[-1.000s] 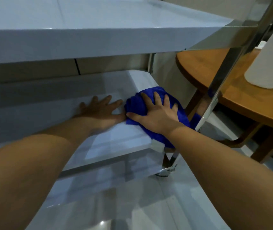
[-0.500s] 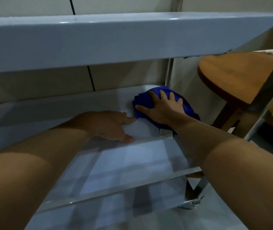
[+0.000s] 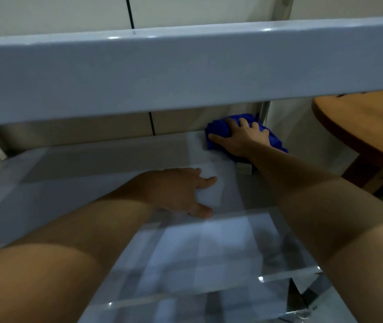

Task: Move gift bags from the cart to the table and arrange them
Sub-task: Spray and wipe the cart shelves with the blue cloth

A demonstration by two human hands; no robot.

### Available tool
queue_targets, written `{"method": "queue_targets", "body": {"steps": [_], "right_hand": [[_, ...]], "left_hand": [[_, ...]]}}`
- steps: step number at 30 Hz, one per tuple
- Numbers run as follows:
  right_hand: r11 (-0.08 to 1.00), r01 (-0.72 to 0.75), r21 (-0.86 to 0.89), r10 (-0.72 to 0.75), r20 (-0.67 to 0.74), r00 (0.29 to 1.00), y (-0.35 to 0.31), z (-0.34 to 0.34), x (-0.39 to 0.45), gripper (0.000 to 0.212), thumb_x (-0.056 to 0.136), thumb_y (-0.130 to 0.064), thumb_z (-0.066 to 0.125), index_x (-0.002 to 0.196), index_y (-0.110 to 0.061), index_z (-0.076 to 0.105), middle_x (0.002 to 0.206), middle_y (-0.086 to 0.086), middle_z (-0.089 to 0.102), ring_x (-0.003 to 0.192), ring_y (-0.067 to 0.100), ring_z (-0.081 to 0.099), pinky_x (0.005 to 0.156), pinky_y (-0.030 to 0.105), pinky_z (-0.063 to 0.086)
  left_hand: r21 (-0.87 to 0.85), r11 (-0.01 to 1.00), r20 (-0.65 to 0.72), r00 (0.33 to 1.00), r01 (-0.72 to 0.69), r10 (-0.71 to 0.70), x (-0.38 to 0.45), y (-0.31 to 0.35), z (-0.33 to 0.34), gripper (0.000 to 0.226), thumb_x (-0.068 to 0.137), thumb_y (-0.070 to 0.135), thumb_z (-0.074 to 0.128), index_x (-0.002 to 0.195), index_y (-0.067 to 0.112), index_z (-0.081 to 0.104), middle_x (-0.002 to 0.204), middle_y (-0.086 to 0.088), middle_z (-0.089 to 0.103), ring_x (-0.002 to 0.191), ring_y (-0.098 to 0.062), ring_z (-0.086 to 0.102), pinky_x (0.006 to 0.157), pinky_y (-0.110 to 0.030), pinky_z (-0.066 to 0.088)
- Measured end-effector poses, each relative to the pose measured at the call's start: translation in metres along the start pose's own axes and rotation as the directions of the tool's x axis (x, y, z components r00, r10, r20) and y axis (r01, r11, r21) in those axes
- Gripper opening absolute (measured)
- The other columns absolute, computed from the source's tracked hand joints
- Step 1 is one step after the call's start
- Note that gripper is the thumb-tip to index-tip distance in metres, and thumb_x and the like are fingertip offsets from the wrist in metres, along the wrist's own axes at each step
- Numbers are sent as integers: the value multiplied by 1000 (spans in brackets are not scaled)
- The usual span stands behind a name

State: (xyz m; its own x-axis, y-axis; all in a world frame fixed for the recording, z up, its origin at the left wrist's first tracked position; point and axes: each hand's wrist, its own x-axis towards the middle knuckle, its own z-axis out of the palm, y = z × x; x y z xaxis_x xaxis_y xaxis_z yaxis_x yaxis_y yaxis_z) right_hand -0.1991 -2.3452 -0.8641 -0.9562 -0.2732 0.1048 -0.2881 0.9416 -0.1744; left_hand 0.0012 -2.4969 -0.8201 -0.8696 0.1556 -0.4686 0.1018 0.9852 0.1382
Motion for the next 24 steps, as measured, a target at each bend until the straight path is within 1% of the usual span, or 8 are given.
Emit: {"method": "queue_targets", "body": {"steps": [5,10,13,15,18,19,22,24], "right_hand": [[1000,16,-7,-15,27,1000,-2,0,-15,93,78,-94,25,155,-42,20,166,4,21,149,42,19,117,67,15],[999,34,16,-34,37,999,-4,-7,-72,89,82,-90,25,156,-40,18,167,4,17,151,42,13,117,66,12],[999,28,26,-29,49,998,-4,-12,-124,88,84,-89,21,156,-39,17,167,2,14,152,39,10,117,64,13],[1000,4,19,-6,82,997,-4,-18,-162,86,85,-88,19,156,-41,12,168,-1,10,153,36,5,118,62,11],[998,-2,63,-8,149,989,-4,-30,-216,85,85,-87,21,157,-44,6,169,-2,3,154,34,-1,120,61,7],[998,2,63,-12,159,987,-5,-34,-233,85,85,-88,21,157,-46,5,170,-2,3,155,33,-1,120,61,6],[999,2,45,-11,191,981,-16,-41,-280,83,85,-88,17,156,-48,1,170,-4,0,155,30,-2,122,58,5],[998,-2,57,-10,200,980,-28,-41,-301,81,86,-86,18,156,-48,-1,170,-5,-1,155,28,-4,122,57,2]], "left_hand": [[-38,999,9,1000,29,-29,1,5,-4,88,92,59,59,158,43,4,168,5,-9,155,-14,-4,122,-32,4],[-37,998,21,999,48,-47,0,7,-5,89,92,59,60,159,40,4,169,3,-7,155,-15,-3,122,-32,3],[-63,997,-25,999,44,-46,-4,10,-5,86,92,54,64,159,34,15,169,1,6,154,-19,9,121,-33,10],[-90,995,-44,998,41,-46,-2,7,-3,86,89,55,68,158,31,24,167,1,16,151,-21,20,121,-34,18],[-129,991,-52,998,32,-39,-2,5,0,82,87,54,70,156,34,31,165,-1,23,145,-25,30,113,-32,28],[-144,989,-62,998,21,-30,-3,6,0,81,88,51,70,156,35,31,165,-3,23,146,-26,29,112,-32,28],[-145,989,-88,995,38,-51,-8,8,0,89,88,43,73,159,36,22,168,-3,9,154,-25,13,121,-35,15],[-156,987,-101,993,40,-56,-10,8,0,87,89,43,73,159,35,22,168,-2,12,153,-23,13,124,-37,14]]}}
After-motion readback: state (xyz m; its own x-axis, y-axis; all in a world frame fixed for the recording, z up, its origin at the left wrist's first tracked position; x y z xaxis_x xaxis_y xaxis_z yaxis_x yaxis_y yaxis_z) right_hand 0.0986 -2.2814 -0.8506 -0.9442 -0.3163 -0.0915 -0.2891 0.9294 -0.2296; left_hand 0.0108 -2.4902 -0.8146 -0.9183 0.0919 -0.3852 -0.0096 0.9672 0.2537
